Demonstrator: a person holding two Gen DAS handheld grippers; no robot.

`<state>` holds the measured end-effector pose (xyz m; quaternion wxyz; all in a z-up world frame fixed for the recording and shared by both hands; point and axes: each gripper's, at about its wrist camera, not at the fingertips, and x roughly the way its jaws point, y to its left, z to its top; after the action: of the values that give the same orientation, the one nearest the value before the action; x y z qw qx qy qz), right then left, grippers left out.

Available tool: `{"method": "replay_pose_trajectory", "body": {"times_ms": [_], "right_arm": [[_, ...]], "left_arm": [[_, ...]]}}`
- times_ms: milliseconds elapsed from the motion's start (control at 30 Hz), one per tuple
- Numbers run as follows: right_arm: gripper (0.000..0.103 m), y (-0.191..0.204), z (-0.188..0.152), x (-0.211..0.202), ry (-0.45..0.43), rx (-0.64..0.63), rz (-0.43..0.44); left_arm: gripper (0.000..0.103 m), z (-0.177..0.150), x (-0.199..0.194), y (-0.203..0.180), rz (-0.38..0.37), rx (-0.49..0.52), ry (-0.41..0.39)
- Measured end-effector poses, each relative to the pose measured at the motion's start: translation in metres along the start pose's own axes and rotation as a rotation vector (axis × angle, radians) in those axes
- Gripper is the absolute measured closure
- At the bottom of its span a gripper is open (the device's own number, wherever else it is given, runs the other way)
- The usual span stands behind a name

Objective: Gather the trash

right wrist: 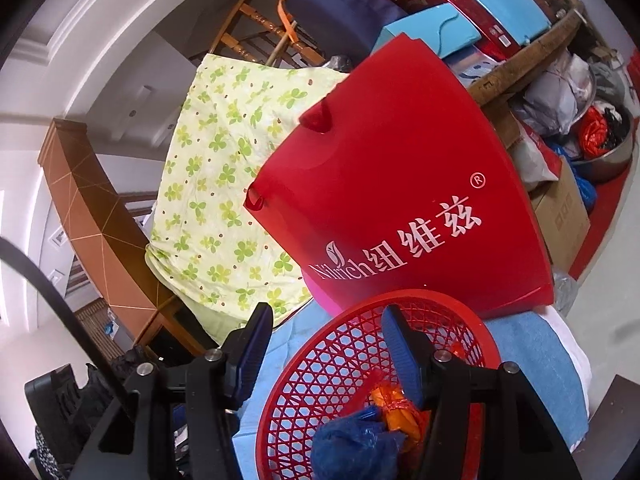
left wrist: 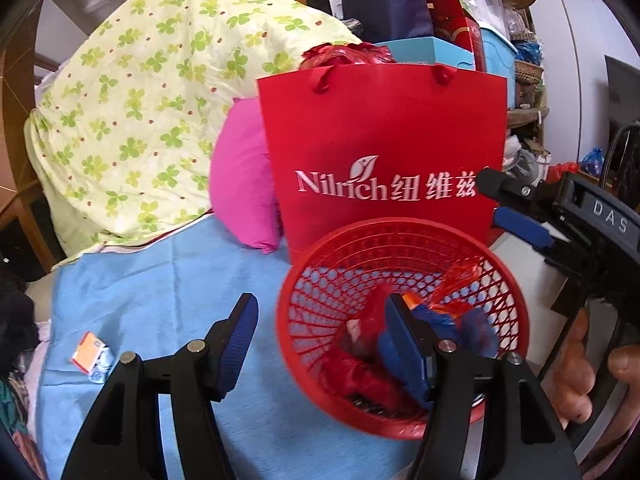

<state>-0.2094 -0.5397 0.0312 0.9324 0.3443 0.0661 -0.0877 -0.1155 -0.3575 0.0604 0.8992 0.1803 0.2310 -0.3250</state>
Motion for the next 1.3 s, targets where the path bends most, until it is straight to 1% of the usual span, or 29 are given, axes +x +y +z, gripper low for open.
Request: {"method": "replay_pose_trajectory", "body": {"times_ms": [300, 433, 600, 733, 900, 1100, 1300], "right_arm": [[0.042, 0.025, -0.006, 0.000, -0.035, -0.059, 0.024], [0.042, 0.041, -0.012, 0.005, -0.035, -0.080, 0.065], [0.042, 0.070, -0.026, 0.011, -0.032, -0.136, 0.139], [0.042, 0.093, -0.040, 0.020, -0.006, -0.176, 0.187], [0.042, 0.118, -0.060, 0.035, 0.035, -0.211, 0.221], [0.042, 0.144, -0.083, 0.052, 0.089, -0.249, 0.248], [0.042, 0.159, -0.102, 0.068, 0.142, -0.273, 0.258]], "left_arm": [[0.036, -0.018, -0.019, 0.023, 0.145, 0.040, 0.004], [0.036, -0.024, -0.024, 0.039, 0.189, 0.035, 0.014], [0.036, -0.034, -0.031, 0.061, 0.223, 0.007, 0.031], [0.035, -0.044, -0.038, 0.083, 0.251, -0.029, 0.043], [0.035, -0.055, -0.045, 0.108, 0.281, -0.070, 0.051], [0.035, -0.065, -0.051, 0.131, 0.308, -0.103, 0.053], [0.035, -0.075, -0.058, 0.150, 0.335, -0.131, 0.046]]}}
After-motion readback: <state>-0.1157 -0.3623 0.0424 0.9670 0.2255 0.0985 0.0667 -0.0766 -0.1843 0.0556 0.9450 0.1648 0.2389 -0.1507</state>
